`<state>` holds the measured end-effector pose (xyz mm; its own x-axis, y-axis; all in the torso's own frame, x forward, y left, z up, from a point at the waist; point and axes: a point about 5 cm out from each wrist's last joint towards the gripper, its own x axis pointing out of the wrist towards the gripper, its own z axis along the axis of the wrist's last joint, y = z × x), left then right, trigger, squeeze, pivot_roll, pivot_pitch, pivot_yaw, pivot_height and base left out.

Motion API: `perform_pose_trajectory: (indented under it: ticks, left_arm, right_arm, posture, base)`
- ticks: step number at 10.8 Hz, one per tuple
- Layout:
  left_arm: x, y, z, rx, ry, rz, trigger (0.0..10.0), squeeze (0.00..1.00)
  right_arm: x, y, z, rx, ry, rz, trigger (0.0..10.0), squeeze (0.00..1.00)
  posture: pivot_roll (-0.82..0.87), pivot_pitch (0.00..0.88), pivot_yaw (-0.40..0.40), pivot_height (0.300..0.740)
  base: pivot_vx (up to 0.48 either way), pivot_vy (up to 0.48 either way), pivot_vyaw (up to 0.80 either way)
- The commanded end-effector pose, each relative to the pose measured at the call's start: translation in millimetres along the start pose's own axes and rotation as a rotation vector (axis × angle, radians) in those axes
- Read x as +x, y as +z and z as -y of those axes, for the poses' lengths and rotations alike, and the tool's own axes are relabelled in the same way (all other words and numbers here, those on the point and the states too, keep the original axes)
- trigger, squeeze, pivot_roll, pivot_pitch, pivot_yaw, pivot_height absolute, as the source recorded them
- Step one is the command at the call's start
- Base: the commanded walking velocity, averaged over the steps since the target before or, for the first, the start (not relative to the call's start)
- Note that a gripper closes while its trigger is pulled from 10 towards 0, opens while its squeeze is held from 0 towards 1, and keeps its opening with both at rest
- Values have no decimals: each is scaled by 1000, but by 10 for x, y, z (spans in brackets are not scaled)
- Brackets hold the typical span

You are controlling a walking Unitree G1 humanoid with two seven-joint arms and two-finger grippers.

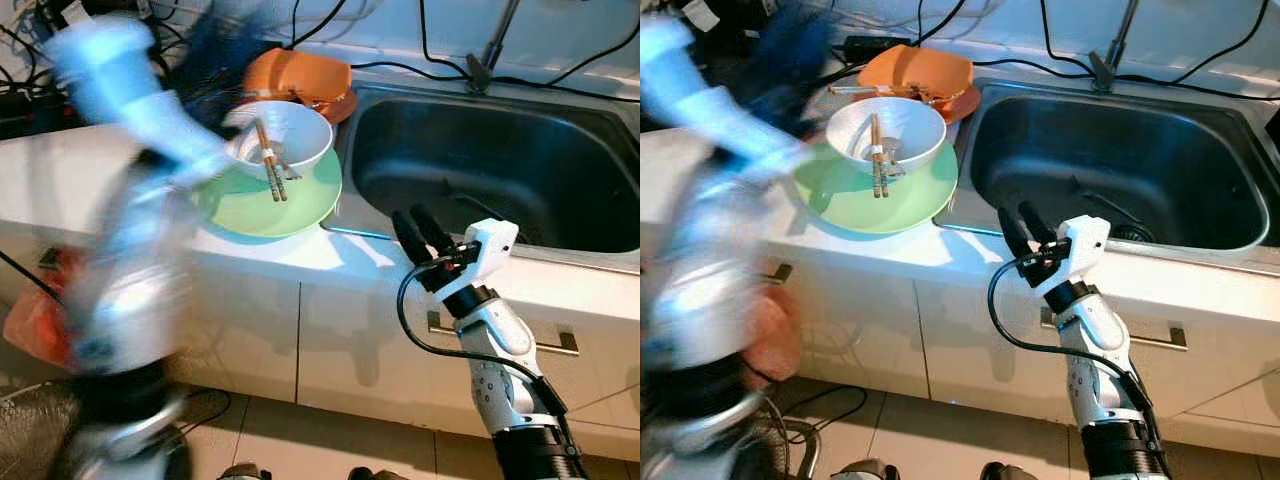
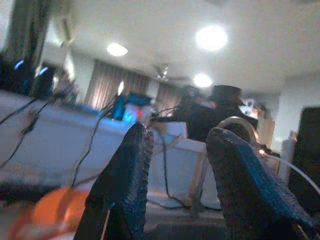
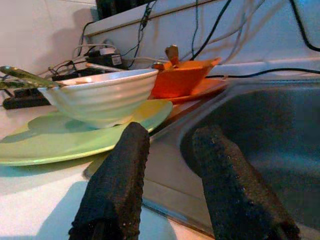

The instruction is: Kitchen organization

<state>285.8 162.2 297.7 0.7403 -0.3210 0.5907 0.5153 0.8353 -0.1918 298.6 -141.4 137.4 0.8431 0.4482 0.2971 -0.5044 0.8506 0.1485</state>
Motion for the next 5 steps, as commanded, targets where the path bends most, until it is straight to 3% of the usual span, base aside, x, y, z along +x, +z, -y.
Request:
perform_pose_trajectory:
  ticks: [1,3,5]
  left_arm:
    - [-44,89,16,-39,-42,18,10000,0]
    - [-316,149,-216,-146,29,-11,10000,0]
    - [-585,-44,-304,-258,78,-118,10000,0]
  right_arm:
    - [-10,-15,18,18,11,-4,10000,0]
    - [-45,48,-11,51,95,27,10000,0]
    - [-65,67,-22,65,123,45,10000,0]
  posture:
    - [224,107,-43,740]
    - [225,113,-43,740]
    - [222,119,-45,740]
  base:
    - [0,0,0]
    - [0,0,0]
    - [0,0,0]
